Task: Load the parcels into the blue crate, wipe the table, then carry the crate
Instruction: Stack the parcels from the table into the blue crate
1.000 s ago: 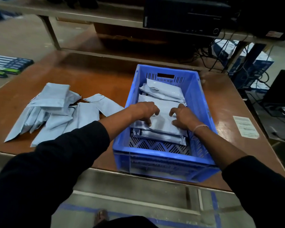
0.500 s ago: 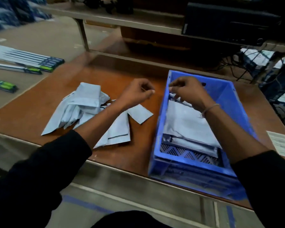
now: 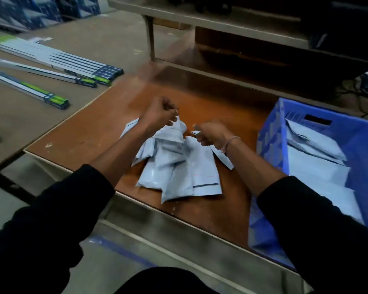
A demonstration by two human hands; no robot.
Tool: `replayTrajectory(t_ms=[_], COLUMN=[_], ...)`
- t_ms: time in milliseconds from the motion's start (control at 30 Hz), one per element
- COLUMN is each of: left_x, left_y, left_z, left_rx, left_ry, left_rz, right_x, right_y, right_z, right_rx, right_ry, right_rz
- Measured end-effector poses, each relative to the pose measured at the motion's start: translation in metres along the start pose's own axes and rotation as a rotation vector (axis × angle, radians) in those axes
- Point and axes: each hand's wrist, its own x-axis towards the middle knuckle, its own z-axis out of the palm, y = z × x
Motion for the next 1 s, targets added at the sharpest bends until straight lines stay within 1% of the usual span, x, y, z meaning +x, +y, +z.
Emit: replayTrajectory(t_ms=[67,133,300,467,567,667,767,833,900,933,1000], left_x=[0.007,0.014,0.022,0.034,0.041,0.044,0.043,0.042,0.044,0.044,0.044], left_y=[-0.014,-0.03,-0.059,-0.076,-0.086,-0.088,-0.084,-0.081,-0.083,-0.082,-0.081], left_z=[-0.019,-0.032,-0.045,-0.054,-0.058,-0.059,-0.058,-0.055,-0.052,-0.052,-0.055], left_rx=[0.022,0.03,-0.005,-0.037,0.008,0.001,-0.049,-0.087,-0.213,-0.32,-0.482], left_ry=[0.047,0.06,0.057,0.095,0.135,0.116,0.03,-0.002,-0.013,-0.023,-0.047], left_rz=[-0.007,-0.031,-0.094,-0.142,-0.186,-0.258,-0.381,-0.408,-0.418,-0.427,-0.448], right_x=[0.018,0.033,0.065,0.075,0.074,0.07,0.069,0.069,0.07,0.068,0.07], right_y=[-0.005,-0.007,-0.002,0.0,-0.003,-0.007,-0.012,-0.018,-0.025,-0.028,-0.031], right_z=[0.019,0.037,0.066,0.069,0.066,0.062,0.058,0.059,0.061,0.063,0.065], right_rx=[0.085,0.133,0.15,0.177,0.161,0.226,0.36,0.48,0.541,0.527,0.419], right_ry=[0.013,0.018,0.093,0.008,0.002,-0.007,-0.06,-0.137,-0.201,-0.23,-0.242], right_rz=[0.028,0.063,0.109,0.166,0.182,0.215,0.241,0.235,0.206,0.183,0.13])
